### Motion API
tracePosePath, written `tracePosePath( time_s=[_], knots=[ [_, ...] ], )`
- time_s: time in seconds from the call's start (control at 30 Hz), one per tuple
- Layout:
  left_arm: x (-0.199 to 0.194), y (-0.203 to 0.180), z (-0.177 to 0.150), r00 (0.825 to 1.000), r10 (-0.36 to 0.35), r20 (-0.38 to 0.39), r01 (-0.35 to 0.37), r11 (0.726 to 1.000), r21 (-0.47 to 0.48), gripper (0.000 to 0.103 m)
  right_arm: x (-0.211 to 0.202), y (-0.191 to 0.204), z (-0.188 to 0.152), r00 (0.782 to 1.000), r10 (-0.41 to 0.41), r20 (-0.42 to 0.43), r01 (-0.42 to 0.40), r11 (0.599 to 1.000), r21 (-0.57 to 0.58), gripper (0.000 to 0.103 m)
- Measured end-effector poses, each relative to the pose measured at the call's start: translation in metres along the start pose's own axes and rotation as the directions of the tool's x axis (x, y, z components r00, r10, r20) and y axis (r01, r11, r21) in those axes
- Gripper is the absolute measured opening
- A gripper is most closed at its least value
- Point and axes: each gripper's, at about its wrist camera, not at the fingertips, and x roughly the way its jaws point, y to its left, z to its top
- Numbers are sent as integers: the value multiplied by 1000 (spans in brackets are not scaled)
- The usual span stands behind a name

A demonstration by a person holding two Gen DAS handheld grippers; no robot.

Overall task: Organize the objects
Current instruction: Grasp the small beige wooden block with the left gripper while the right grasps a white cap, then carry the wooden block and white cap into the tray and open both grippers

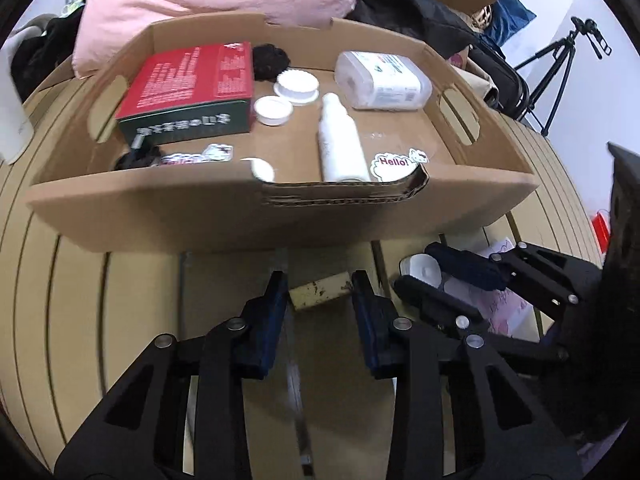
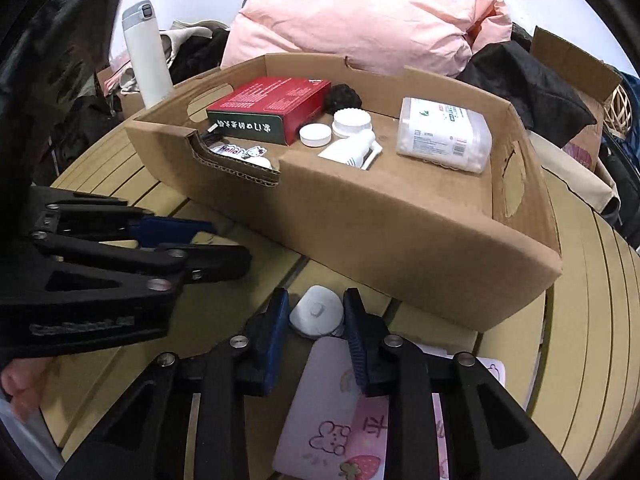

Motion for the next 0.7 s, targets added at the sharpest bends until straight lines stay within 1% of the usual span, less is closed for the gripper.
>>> tracePosePath(
  time_s=[0.1, 0.2, 0.27, 0.37, 0.4, 0.5, 0.6, 0.67, 0.7],
  knots=[
    [-25, 9, 0, 999, -1, 39, 2, 1000, -20, 29, -3, 3, 2, 1000, -3, 6, 3, 1000, 2, 31],
    [-58, 19, 4, 997, 6, 81, -2, 999, -53, 29, -20, 6, 9, 999, -3, 53, 2, 1000, 7, 30],
    [-86, 24, 7, 993, 17, 116, -10, 998, -66, 29, -37, 10, 15, 996, -11, 86, 11, 1000, 10, 30],
    [-142, 23, 6, 980, 40, 195, -33, 999, -40, 29, -77, 21, 22, 990, -19, 139, 19, 1000, 3, 30],
    [-165, 22, 2, 974, 39, 225, -35, 999, -22, 29, -91, 25, 23, 988, -19, 155, 20, 1000, -7, 30],
    [-216, 20, -13, 960, 39, 276, -40, 999, 0, 29, -146, 39, 22, 979, -26, 203, 33, 999, -28, 30],
    [-255, 13, -38, 956, 76, 285, -83, 996, 13, 29, -192, 51, 14, 968, -24, 248, 34, 999, -35, 30],
    [-274, 10, -59, 953, 72, 294, -77, 997, 7, 29, -224, 62, 4, 962, -18, 271, 32, 998, -48, 30],
    [-283, 8, -70, 953, 67, 295, -73, 997, 8, 29, -234, 66, -1, 964, -18, 267, 33, 998, -51, 30]
  ],
)
